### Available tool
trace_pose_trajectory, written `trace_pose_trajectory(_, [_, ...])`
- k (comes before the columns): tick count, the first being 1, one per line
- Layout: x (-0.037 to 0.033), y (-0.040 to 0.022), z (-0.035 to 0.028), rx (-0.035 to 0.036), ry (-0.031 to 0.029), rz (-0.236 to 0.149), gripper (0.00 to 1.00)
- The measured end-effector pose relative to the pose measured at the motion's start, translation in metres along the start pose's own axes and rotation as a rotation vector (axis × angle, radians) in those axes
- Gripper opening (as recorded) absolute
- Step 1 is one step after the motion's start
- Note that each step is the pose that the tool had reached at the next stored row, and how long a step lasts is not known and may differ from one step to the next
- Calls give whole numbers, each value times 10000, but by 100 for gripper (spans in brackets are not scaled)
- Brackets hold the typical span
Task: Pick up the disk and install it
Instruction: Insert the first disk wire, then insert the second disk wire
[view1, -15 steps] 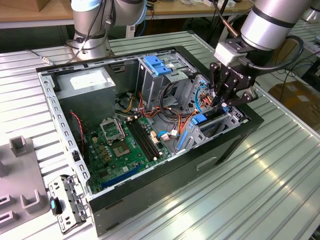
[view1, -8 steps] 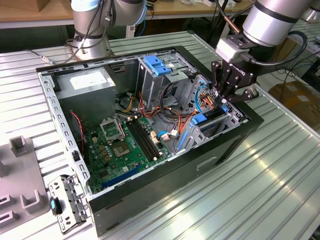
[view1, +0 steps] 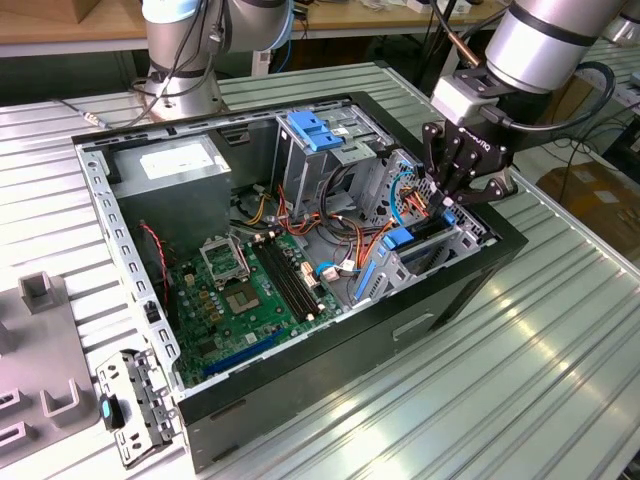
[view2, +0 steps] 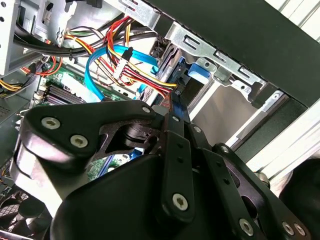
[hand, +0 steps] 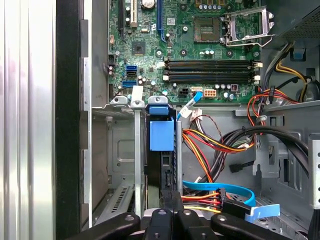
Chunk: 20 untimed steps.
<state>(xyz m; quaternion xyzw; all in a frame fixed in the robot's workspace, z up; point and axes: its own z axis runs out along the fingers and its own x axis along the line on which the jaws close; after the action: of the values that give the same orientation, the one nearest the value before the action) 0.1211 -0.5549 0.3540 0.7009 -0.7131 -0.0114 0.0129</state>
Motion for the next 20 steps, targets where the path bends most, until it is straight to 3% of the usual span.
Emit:
trace_pose_trajectory(6, [-1, 0, 0, 0, 2, 0, 11])
trace_pose_trajectory(9, [0, 54, 2, 0, -5, 1, 11])
trace_pose_trajectory(13, [3, 177, 7, 0, -16, 0, 11])
trace_pose_trajectory(15, [3, 178, -1, 0, -10, -1, 11])
trace_pose_trajectory(20, [3, 182, -167, 0, -18, 0, 11])
